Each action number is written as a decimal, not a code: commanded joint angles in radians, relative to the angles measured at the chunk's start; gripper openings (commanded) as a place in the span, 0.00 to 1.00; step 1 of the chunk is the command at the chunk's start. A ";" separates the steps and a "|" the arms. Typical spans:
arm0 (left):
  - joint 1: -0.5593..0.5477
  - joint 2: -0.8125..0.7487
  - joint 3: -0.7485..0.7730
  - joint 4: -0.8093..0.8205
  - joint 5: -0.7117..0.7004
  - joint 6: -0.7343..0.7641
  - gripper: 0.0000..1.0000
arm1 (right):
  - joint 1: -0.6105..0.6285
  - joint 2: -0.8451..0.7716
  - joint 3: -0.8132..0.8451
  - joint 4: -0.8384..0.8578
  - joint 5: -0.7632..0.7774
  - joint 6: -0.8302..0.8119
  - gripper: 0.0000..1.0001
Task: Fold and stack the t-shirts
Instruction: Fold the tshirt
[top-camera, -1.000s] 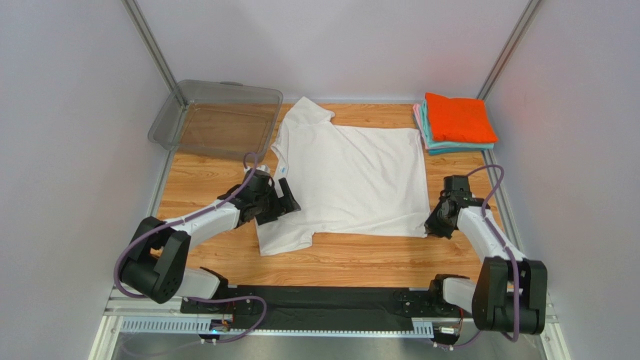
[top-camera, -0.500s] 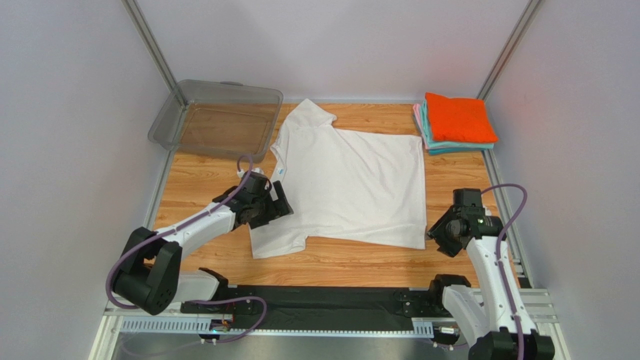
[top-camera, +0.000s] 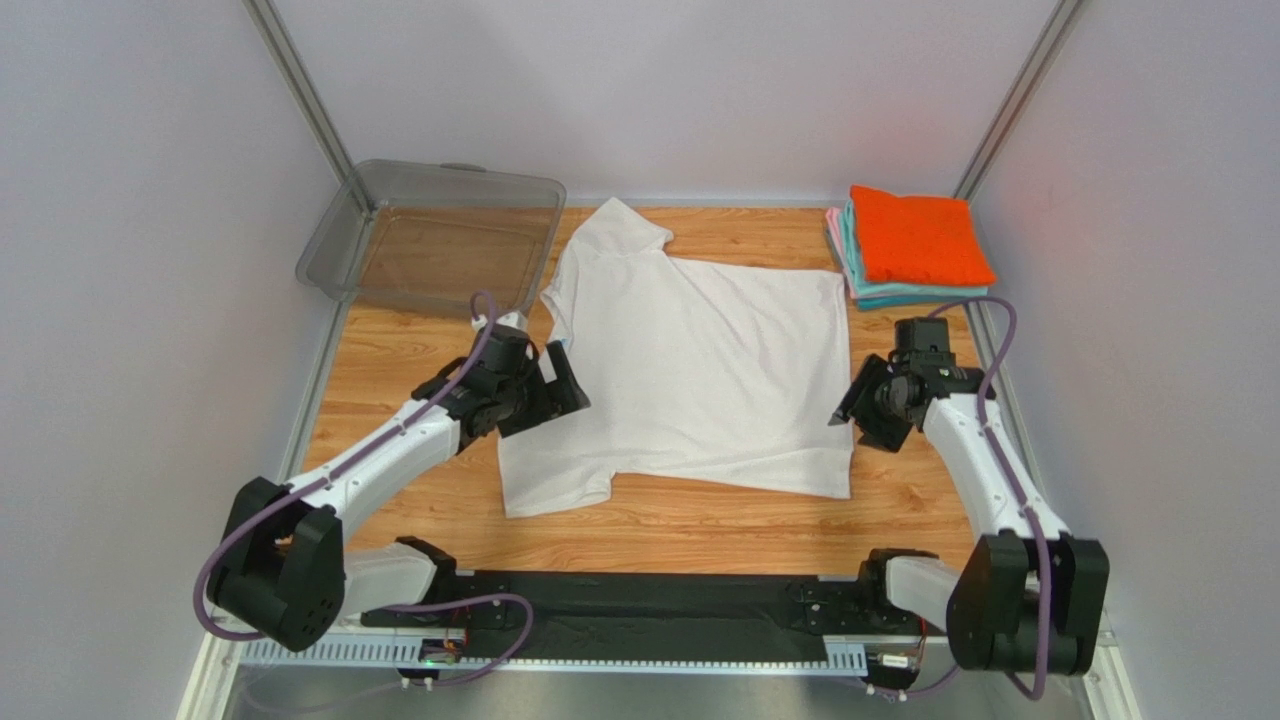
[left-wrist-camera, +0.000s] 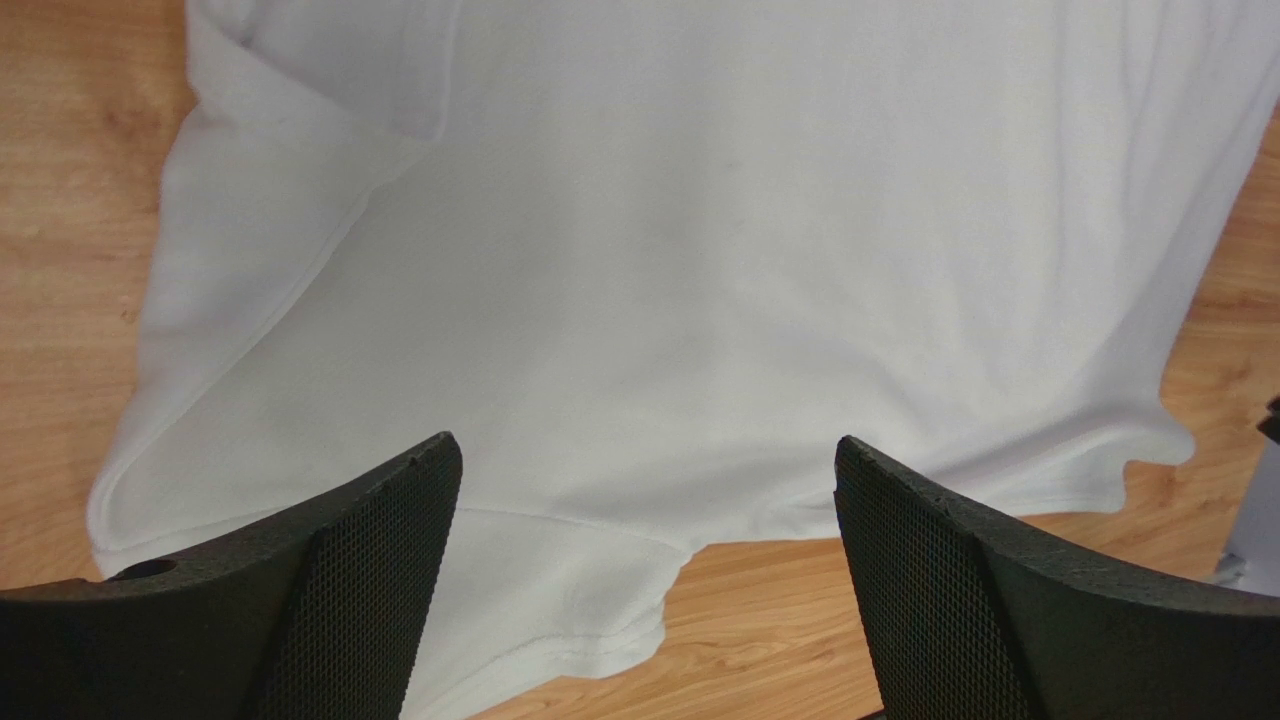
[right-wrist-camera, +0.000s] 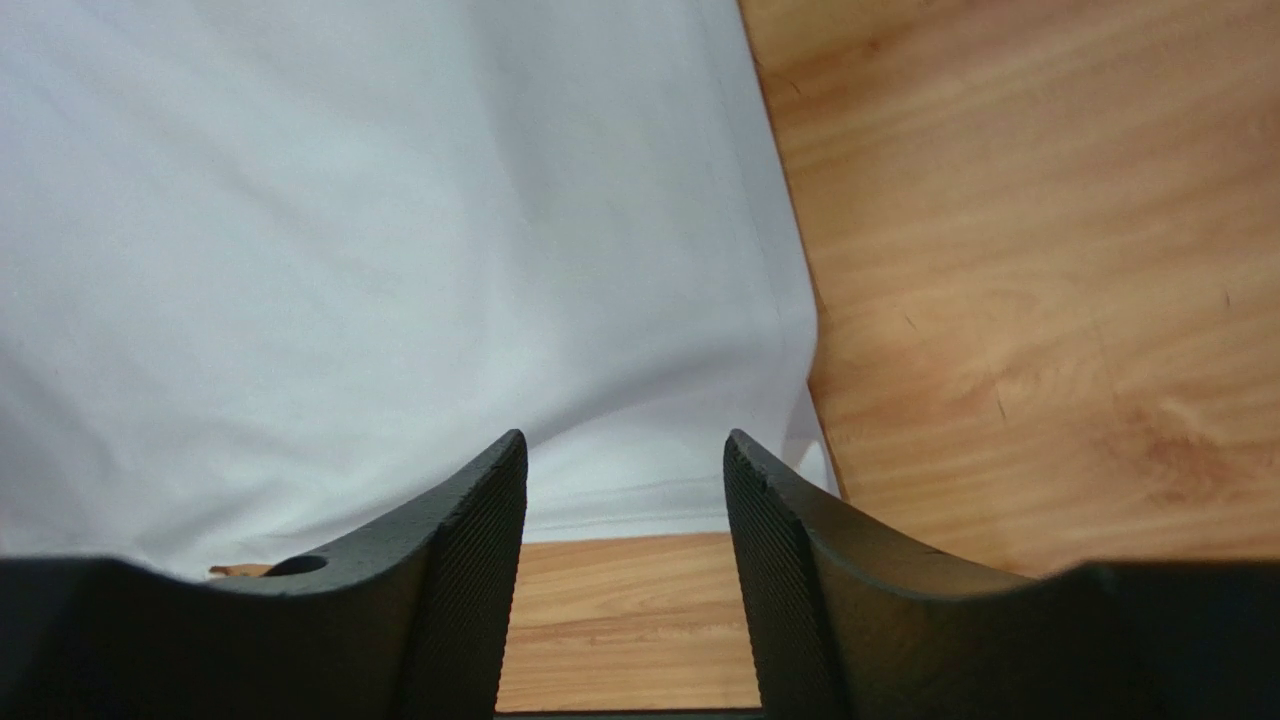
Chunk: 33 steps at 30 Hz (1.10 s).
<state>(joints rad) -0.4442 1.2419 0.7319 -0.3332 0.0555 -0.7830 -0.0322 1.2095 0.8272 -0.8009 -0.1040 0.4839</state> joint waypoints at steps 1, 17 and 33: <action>0.002 0.060 0.070 0.037 0.070 0.037 1.00 | 0.028 0.102 0.094 0.155 -0.007 -0.074 0.50; 0.012 0.297 0.060 0.057 0.046 0.039 1.00 | 0.028 0.699 0.424 0.195 0.140 -0.119 0.37; -0.068 0.024 -0.196 0.037 0.118 -0.053 1.00 | 0.020 0.678 0.445 0.146 0.204 -0.105 0.33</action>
<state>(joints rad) -0.4686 1.3201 0.5919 -0.2211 0.1699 -0.8021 -0.0055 1.9476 1.3334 -0.6373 0.0277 0.3843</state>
